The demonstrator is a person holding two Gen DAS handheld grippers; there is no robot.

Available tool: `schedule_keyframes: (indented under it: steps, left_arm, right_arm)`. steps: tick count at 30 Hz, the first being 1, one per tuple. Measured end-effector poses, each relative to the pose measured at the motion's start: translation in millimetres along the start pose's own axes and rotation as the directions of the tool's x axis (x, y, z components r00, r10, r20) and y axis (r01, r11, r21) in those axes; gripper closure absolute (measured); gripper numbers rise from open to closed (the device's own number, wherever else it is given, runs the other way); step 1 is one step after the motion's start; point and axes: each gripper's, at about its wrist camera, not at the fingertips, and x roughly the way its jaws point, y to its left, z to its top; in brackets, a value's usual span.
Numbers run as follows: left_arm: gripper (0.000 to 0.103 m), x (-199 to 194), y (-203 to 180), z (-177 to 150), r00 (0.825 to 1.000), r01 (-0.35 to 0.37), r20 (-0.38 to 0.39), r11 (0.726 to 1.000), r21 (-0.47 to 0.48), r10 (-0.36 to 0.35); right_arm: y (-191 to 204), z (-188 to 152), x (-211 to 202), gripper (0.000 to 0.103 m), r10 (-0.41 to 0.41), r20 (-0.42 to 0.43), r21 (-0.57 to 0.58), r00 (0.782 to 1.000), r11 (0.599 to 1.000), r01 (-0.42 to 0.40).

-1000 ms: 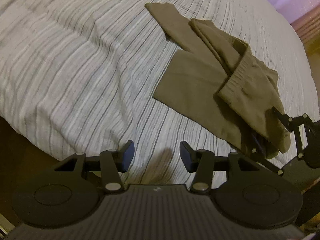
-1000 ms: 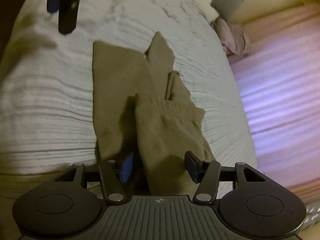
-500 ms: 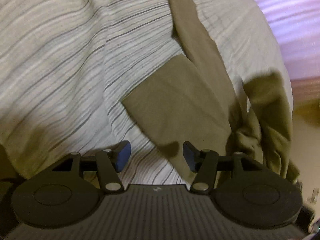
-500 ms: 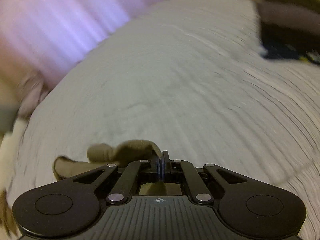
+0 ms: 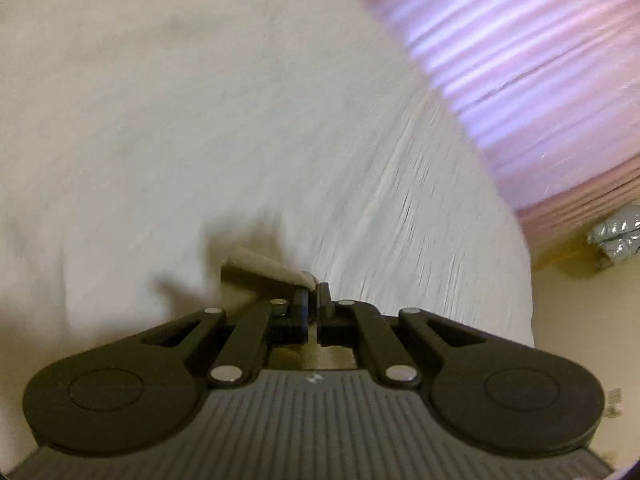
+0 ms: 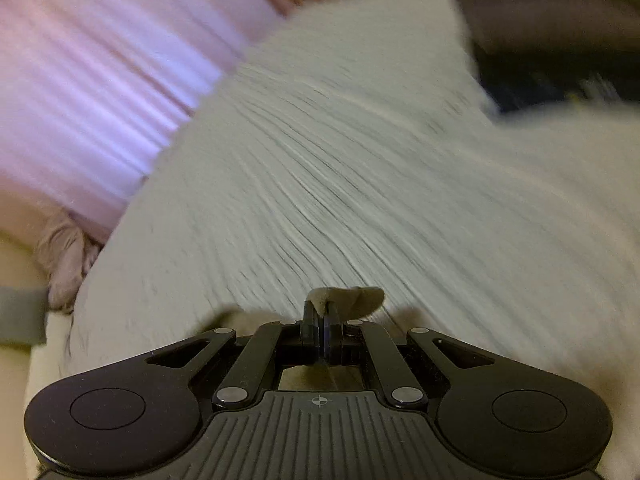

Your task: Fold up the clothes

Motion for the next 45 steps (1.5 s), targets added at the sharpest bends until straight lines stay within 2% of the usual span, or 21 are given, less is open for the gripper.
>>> schedule_keyframes:
  steps: [2, 5, 7, 8, 10, 12, 14, 16, 18, 21, 23, 24, 26, 28, 29, 31, 33, 41, 43, 44, 45]
  left_arm:
    - [0.103, -23.0, -16.4, 52.0, 0.992, 0.005, 0.124, 0.999, 0.05, -0.011]
    - [0.103, -70.1, -26.0, 107.4, 0.963, 0.002, 0.268, 0.996, 0.085, -0.024]
    - [0.102, -100.0, -20.8, 130.2, 0.944, -0.024, 0.33, 0.995, 0.095, -0.009]
    - [0.102, -109.4, -12.8, 135.9, 0.941, -0.032, 0.339, 0.995, 0.09, 0.0]
    - [0.102, -119.9, 4.0, 142.6, 0.936, -0.064, 0.35, 0.995, 0.081, 0.031]
    - [0.102, -117.6, 22.0, 141.7, 0.937, -0.114, 0.339, 0.991, 0.068, 0.085]
    - [0.102, -99.0, 42.5, 139.6, 0.951, -0.158, 0.273, 0.987, 0.038, 0.142]
    - [0.102, -81.1, 66.4, 125.3, 0.955, -0.233, 0.192, 0.972, 0.005, 0.228]
    - [0.102, -69.8, 96.5, 101.9, 0.947, -0.298, 0.108, 0.953, -0.046, 0.302]
    - [0.102, -56.1, 135.6, 69.7, 0.924, -0.38, -0.013, 0.917, -0.12, 0.381]
    - [0.102, -56.5, 145.7, 62.1, 0.908, -0.418, -0.029, 0.903, -0.095, 0.417]
    - [0.102, -57.0, 146.0, 58.6, 0.905, -0.426, -0.031, 0.901, -0.08, 0.425]
    - [0.102, -56.6, 146.7, 59.9, 0.905, -0.425, -0.034, 0.903, -0.069, 0.423]
    - [0.102, -53.6, 145.5, 64.3, 0.905, -0.425, -0.036, 0.903, -0.054, 0.424]
    - [0.102, -51.1, 144.0, 67.8, 0.904, -0.426, -0.037, 0.903, -0.045, 0.425]
    - [0.102, -47.8, 141.7, 67.5, 0.905, -0.424, -0.043, 0.905, -0.037, 0.423]
    - [0.102, -43.5, 138.8, 68.8, 0.909, -0.416, -0.051, 0.909, -0.024, 0.415]
    - [0.102, -22.1, 125.1, 80.8, 0.928, -0.359, -0.094, 0.932, 0.051, 0.362]
    - [0.103, -8.7, 108.4, 94.7, 0.937, -0.319, -0.12, 0.944, 0.085, 0.328]
    - [0.103, -0.3, 96.8, 105.3, 0.944, -0.291, -0.131, 0.95, 0.112, 0.304]
    - [0.103, 8.2, 81.5, 118.8, 0.951, -0.261, -0.132, 0.956, 0.136, 0.279]
  right_arm:
    - [21.4, 23.7, -10.0, 0.102, 0.025, 0.076, -0.049, 0.997, 0.999, -0.022]
    - [49.0, 57.8, -29.5, 0.102, 0.067, 0.195, -0.113, 0.978, 0.993, -0.045]
    - [67.4, 80.5, -42.5, 0.102, 0.098, 0.272, -0.158, 0.957, 0.986, -0.056]
    - [67.1, 87.2, -51.1, 0.103, 0.101, 0.296, -0.161, 0.95, 0.985, -0.054]
    - [48.8, 86.9, -64.9, 0.103, 0.076, 0.296, -0.121, 0.952, 0.992, -0.042]
    - [23.8, 70.2, -66.4, 0.102, 0.023, 0.241, -0.063, 0.97, 0.998, -0.008]
    - [-1.7, 37.3, -61.0, 0.102, -0.048, 0.148, -0.019, 0.988, 0.999, 0.051]
    - [-28.1, 0.1, -52.7, 0.102, -0.135, 0.037, 0.024, 0.99, 0.991, 0.134]
    - [-55.8, -44.6, -40.0, 0.102, -0.249, -0.105, 0.072, 0.963, 0.964, 0.257]
    - [-91.4, -101.2, -27.6, 0.102, -0.367, -0.299, 0.132, 0.881, 0.898, 0.419]
    - [-96.4, -118.6, -29.1, 0.102, -0.398, -0.332, 0.137, 0.855, 0.877, 0.461]
    - [-96.6, -122.5, -32.0, 0.101, -0.408, -0.33, 0.134, 0.851, 0.872, 0.47]
    - [-90.9, -117.9, -40.3, 0.093, -0.433, -0.294, 0.121, 0.852, 0.867, 0.483]
    - [-77.4, -105.4, -46.4, 0.033, -0.45, -0.231, 0.095, 0.863, 0.872, 0.481]
    - [-69.5, -96.6, -47.9, 0.031, -0.444, -0.19, 0.083, 0.876, 0.882, 0.465]
    - [-57.1, -83.2, -48.6, 0.031, -0.417, -0.13, 0.072, 0.9, 0.901, 0.428]
    - [-51.7, -77.2, -46.9, 0.031, -0.386, -0.112, 0.088, 0.916, 0.914, 0.396]
    - [-86.2, -72.4, -3.2, 0.031, -0.328, -0.161, 0.194, 0.931, 0.914, 0.356]
    - [-95.4, -71.4, 8.1, 0.032, -0.314, -0.174, 0.221, 0.933, 0.911, 0.347]
    - [-100.1, -70.9, 13.8, 0.036, -0.306, -0.18, 0.235, 0.935, 0.909, 0.343]
    - [-104.7, -70.4, 19.5, 0.073, -0.299, -0.186, 0.248, 0.936, 0.907, 0.339]
